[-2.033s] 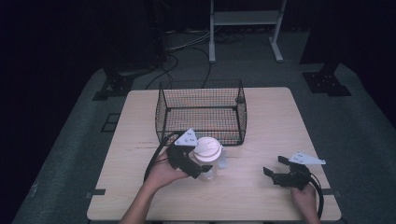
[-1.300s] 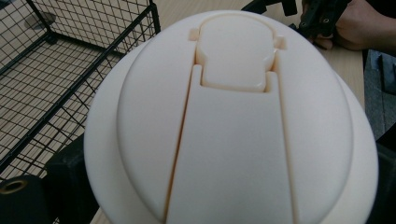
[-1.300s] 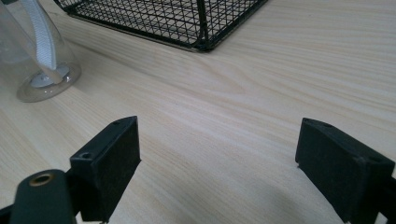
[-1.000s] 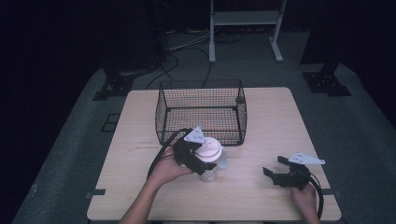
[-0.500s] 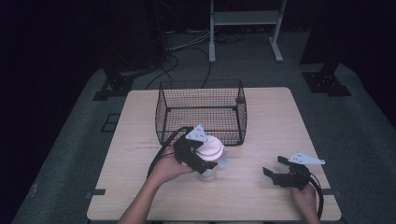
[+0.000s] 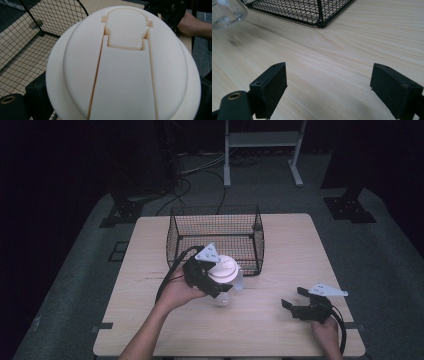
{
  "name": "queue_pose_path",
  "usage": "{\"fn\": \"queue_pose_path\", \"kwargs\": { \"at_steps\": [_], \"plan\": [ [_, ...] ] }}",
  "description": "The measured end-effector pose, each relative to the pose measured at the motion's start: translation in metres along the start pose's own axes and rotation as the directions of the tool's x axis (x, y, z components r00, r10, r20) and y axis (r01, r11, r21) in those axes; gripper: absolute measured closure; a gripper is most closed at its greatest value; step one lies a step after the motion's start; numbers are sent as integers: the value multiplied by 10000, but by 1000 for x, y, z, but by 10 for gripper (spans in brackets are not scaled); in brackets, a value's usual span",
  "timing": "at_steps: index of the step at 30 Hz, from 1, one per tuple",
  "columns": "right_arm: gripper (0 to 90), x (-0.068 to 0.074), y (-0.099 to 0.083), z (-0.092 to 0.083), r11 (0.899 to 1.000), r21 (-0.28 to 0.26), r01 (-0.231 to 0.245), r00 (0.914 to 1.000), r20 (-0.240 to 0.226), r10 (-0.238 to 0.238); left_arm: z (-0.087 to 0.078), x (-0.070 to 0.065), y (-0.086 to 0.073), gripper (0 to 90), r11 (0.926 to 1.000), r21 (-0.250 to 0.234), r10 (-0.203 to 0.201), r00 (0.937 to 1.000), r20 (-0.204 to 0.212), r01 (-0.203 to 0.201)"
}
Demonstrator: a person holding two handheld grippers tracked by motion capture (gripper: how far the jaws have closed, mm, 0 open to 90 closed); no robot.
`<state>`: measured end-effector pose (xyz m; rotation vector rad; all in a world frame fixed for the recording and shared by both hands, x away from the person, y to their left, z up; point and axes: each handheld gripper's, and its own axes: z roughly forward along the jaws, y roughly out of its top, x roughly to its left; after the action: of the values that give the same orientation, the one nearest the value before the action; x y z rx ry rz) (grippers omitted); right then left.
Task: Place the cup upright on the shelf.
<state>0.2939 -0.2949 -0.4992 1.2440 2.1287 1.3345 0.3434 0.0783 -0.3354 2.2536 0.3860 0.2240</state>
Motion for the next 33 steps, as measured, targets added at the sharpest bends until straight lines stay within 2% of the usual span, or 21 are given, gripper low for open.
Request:
{"fn": "queue_pose_path", "kwargs": {
  "at_steps": [4, 14, 24, 26, 29, 31, 33],
  "plan": [
    [129, -1, 0, 0, 10000, -45, 46, 10000, 4, -46, -10, 4, 11, 52, 9994, -329, -100, 9999, 85, 103],
    [129, -1, 0, 0, 10000, -37, -57, 10000, -20, 57, -24, 9, 38, 52, 9997, -148, 209, 9998, -21, -210],
    [129, -1, 0, 0, 10000, -17, -88, 10000, -4, 88, -34, 21, 65, 53, 9995, -249, 202, 9998, 70, -201],
    [129, -1, 0, 0, 10000, -18, -77, 10000, 1, 77, -36, 24, 71, 53, 9994, -155, 306, 9995, 30, -305],
    [129, -1, 0, -1, 10000, -14, -76, 10000, 12, 76, -39, 28, 80, 53, 9993, -194, 303, 9995, -79, -304],
    [129, -1, 0, -1, 10000, -6, -88, 10000, 28, 88, -41, 32, 85, 53, 9991, -362, 216, 9998, 3, -216],
    [129, -1, 0, -1, 9999, 4, -104, 9999, 49, 104, -41, 35, 89, 53, 9993, -286, 242, 9997, -27, -243]
  ]
}}
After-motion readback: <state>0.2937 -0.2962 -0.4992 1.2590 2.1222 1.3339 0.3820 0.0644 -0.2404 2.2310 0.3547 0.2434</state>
